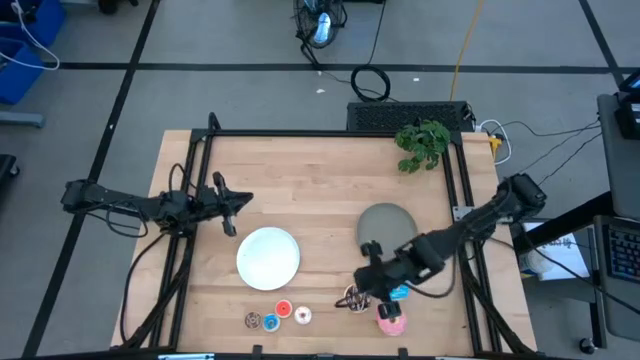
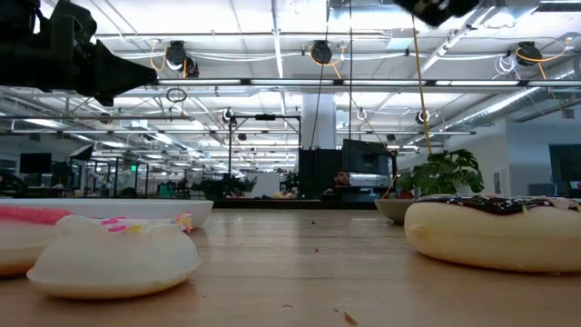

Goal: Pick & Place donuts
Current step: Put the large black donut on the gray plate

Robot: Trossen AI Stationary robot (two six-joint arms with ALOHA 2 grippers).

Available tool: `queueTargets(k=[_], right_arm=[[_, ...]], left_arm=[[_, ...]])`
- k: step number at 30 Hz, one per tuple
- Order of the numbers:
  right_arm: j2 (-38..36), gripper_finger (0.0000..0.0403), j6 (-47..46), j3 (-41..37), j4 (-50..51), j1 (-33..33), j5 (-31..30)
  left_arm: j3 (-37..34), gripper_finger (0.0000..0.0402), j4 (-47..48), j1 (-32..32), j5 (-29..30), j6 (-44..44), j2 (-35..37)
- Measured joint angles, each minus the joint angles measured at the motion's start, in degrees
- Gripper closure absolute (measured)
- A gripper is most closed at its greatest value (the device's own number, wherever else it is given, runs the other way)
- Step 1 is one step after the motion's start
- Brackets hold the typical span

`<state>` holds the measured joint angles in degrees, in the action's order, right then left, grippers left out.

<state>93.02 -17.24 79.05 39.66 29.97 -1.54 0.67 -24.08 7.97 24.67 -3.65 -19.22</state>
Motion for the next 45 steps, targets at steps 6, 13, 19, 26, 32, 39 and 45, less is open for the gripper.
queueTargets(k=[6, 13, 19, 26, 32, 39, 45], right_arm=[[3.29, 0.0403, 3.59, 0.0, -0.66, -2.18, 1.62], [6.95, 0.0395, 4.26, -0.02, -2.89, -2.96, 1.67], [8.74, 0.0322, 2.82, -0.02, -3.03, -3.01, 3.87], [8.93, 0.0201, 3.63, -0.02, -3.09, -2.99, 1.66], [8.93, 0.0156, 3.76, -0.04, -6.47, -3.09, -3.04], [8.91, 0.0147, 3.4, -3.21, -8.17, -3.12, -2.9], [8.91, 0.0148, 2.96, -6.36, -10.8, -2.86, -2.89]], left_arm=[[0.0, 0.0376, 0.01, 0.0, 0.01, -0.11, -0.01], [0.0, 0.0376, 0.02, 0.0, -0.05, -0.1, 0.0], [0.0, 0.0376, 0.04, 0.0, -0.16, -0.08, 0.0], [0.0, 0.0376, 0.22, 0.0, -0.16, -0.28, 0.0], [0.0, 0.0376, 0.83, 0.0, -0.16, -0.16, 0.0], [0.0, 0.0376, 0.81, -0.01, -0.16, -0.65, 0.0], [0.0, 0.0376, 1.54, -0.01, -0.14, -0.74, -0.01]])
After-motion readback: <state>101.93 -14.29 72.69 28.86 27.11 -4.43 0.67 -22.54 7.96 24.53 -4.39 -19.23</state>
